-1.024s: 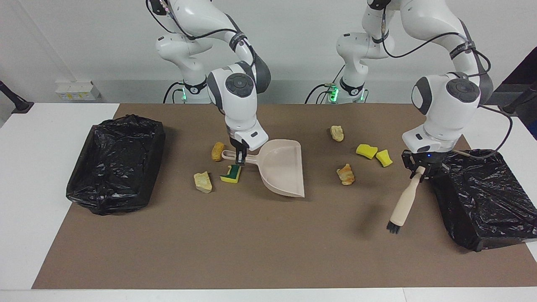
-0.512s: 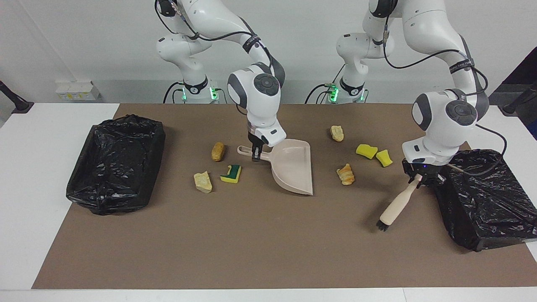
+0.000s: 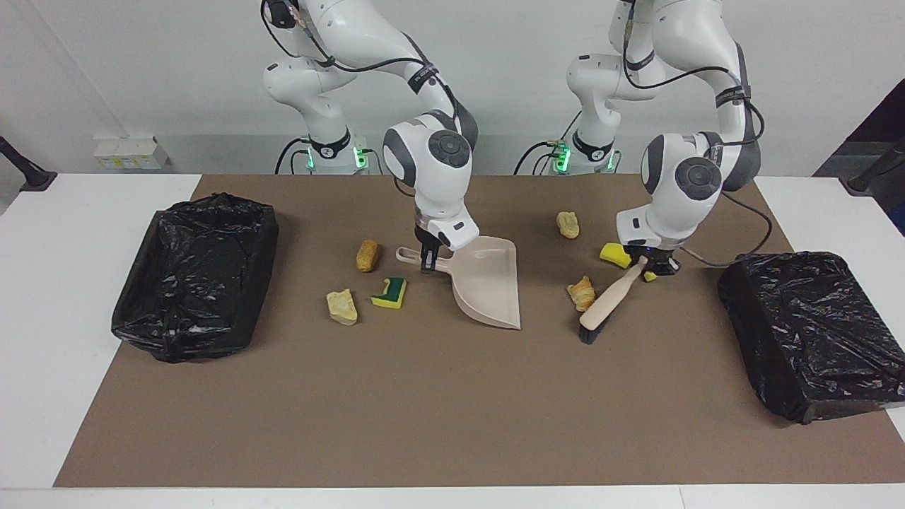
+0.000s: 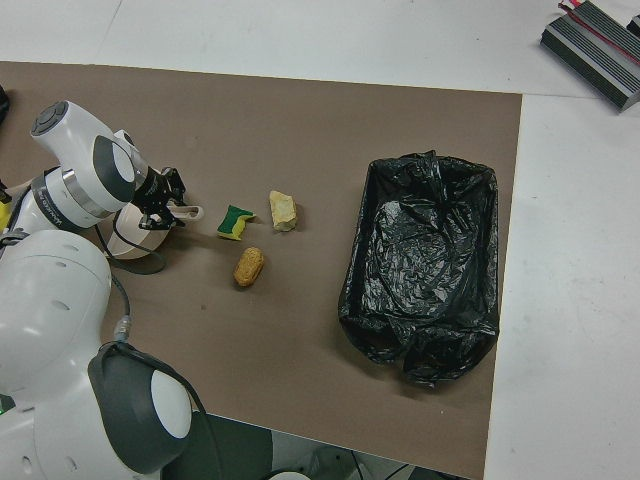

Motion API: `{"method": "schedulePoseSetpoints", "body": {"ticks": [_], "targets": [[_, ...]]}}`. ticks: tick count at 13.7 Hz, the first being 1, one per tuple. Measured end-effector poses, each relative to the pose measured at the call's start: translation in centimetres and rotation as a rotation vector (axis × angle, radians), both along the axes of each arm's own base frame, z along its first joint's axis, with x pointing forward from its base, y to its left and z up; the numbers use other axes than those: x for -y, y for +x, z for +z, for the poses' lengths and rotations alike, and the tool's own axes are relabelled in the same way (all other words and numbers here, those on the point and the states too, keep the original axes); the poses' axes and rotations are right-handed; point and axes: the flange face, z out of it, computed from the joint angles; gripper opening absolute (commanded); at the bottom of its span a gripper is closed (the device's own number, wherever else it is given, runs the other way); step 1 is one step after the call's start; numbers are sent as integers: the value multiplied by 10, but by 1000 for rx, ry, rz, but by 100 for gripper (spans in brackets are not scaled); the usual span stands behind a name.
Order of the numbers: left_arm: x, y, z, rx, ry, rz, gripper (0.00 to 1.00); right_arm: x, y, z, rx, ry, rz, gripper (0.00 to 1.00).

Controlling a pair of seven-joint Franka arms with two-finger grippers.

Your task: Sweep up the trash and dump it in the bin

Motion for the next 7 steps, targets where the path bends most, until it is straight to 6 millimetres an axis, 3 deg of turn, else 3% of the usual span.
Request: {"method": "schedulePoseSetpoints", "body": {"ticks": [3, 5, 7], "targets": [[10, -10, 25, 50, 18, 140, 0, 0, 0, 0, 1, 0, 0, 0], [-6, -17, 52, 64, 24, 228, 0, 0, 0, 0, 1, 0, 0, 0], [-36, -28, 77, 49, 34, 309, 0, 0, 0, 0, 1, 0, 1, 0]]}}
